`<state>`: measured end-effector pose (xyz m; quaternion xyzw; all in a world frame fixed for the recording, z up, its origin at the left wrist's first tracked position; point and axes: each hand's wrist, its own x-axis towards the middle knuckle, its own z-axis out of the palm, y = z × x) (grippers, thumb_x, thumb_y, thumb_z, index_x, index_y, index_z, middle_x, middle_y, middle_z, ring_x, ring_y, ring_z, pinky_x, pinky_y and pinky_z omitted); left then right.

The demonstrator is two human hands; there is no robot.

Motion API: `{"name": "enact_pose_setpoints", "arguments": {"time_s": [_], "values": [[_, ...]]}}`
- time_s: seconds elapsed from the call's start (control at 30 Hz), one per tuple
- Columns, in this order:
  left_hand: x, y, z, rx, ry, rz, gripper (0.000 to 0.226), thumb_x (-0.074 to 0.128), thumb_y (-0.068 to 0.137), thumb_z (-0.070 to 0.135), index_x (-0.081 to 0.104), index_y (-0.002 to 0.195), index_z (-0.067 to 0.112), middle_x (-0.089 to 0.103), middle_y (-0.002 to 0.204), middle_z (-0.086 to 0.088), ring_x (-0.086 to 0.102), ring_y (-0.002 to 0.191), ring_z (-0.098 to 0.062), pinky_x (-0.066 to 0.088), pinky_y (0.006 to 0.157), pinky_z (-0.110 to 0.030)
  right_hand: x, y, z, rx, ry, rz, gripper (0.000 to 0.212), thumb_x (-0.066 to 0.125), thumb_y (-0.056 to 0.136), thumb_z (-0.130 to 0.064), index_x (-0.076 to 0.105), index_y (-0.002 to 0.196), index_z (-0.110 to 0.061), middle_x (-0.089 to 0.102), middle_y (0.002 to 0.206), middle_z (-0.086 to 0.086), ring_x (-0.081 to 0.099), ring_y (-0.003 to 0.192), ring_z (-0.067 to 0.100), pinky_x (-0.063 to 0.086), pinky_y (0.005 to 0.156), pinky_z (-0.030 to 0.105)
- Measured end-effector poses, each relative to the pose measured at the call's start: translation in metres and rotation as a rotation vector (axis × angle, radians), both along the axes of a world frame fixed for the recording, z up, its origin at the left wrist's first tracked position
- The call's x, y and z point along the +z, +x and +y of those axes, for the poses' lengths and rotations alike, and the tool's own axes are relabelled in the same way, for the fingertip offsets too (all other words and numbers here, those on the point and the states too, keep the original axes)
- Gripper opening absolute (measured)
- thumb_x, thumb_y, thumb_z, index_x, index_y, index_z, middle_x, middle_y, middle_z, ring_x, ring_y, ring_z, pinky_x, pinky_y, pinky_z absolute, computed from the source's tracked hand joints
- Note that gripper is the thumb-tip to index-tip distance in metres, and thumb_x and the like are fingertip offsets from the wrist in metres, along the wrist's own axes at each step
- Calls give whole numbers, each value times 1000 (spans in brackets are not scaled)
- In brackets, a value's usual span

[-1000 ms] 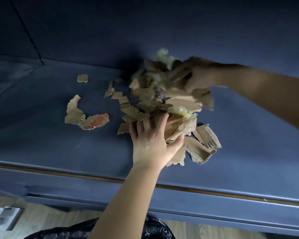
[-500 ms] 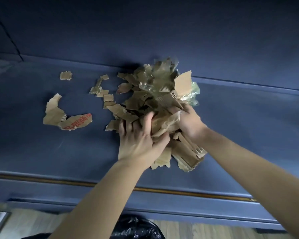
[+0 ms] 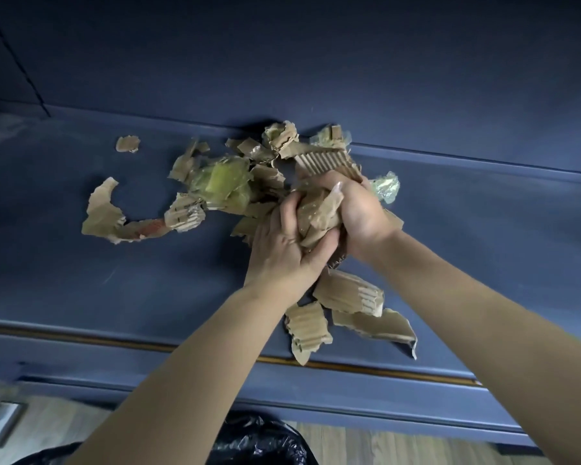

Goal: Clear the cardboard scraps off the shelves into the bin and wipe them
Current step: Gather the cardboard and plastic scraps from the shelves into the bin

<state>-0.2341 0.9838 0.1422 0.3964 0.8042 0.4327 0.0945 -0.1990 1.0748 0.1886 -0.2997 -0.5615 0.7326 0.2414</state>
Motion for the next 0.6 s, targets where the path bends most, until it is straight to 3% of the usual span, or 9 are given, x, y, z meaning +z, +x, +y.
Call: {"name": "enact_pose_setpoints", "arguments": {"time_s": [0.13,0.3,0.47,0.6], "values": [[8,8,13,-30,80,-18,93,26,56,68,22,140,28,45,136,-5,49,117,-27,35,81,-26,8,11,10,-13,-50,82,10,54,79,-6,59,71,-8,59,69,8,58,61,20,50,64,27],[17,19,8,-51,169,14,88,33,62,63,28,139,22,44,135,-8,46,120,-26,39,88,-27,24,26,3,-9,-37,164,16,47,84,-2,57,73,-6,56,68,8,57,57,17,50,55,21],[23,23,-24,-14,212,118,82,37,66,56,32,135,12,52,128,-14,52,111,-32,30,75,-15,34,33,-31,18,-45,227,10,50,81,-2,57,76,-6,54,71,9,54,59,16,48,55,19],[25,23,-65,-36,262,149,75,43,71,47,36,133,7,53,120,-16,50,111,-30,31,78,-11,35,35,-70,31,-61,204,16,49,84,-3,61,74,-7,54,71,10,54,62,17,48,60,22]]}}
